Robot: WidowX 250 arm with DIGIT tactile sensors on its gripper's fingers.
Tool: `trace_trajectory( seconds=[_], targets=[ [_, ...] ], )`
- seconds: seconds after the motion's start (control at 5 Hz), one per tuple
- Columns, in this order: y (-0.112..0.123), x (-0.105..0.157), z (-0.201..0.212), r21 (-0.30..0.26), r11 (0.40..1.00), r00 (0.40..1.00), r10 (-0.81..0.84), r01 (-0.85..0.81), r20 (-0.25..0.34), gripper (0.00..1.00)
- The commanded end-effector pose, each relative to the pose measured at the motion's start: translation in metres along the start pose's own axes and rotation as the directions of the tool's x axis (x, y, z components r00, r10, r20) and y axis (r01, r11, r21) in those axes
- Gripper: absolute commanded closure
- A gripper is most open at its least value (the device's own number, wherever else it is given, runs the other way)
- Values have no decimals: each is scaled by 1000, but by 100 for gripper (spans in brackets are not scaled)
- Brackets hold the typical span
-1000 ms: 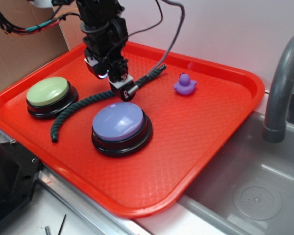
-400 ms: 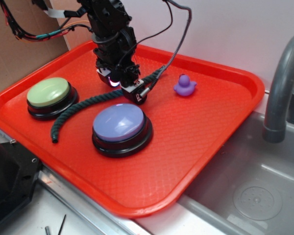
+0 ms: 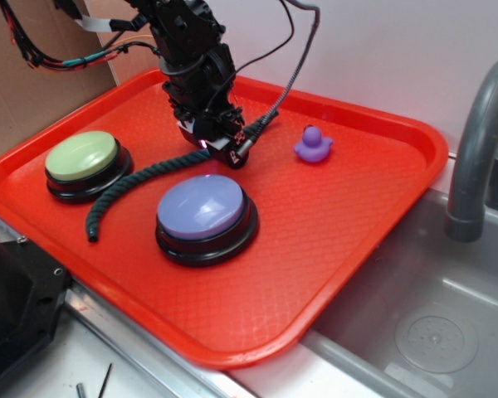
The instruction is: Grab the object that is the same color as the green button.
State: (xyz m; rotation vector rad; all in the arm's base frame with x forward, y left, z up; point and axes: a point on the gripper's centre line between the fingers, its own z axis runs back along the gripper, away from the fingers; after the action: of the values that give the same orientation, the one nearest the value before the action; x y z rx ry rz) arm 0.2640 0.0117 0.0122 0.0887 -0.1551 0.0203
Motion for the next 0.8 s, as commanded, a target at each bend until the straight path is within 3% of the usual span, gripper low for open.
trace_trajectory(
  seconds=[0.0,0.2,0.4,0.6],
  targets=[
    [1,5,29,-15,1000,996,-1,-1,-85,100],
    [3,16,69,18,998,985,69,-67,-160,100],
    [-3,22,119,-60,989,974,120,-133,-193,100],
    [-3,18,172,-124,977,975,150,-172,-166,100]
  ],
)
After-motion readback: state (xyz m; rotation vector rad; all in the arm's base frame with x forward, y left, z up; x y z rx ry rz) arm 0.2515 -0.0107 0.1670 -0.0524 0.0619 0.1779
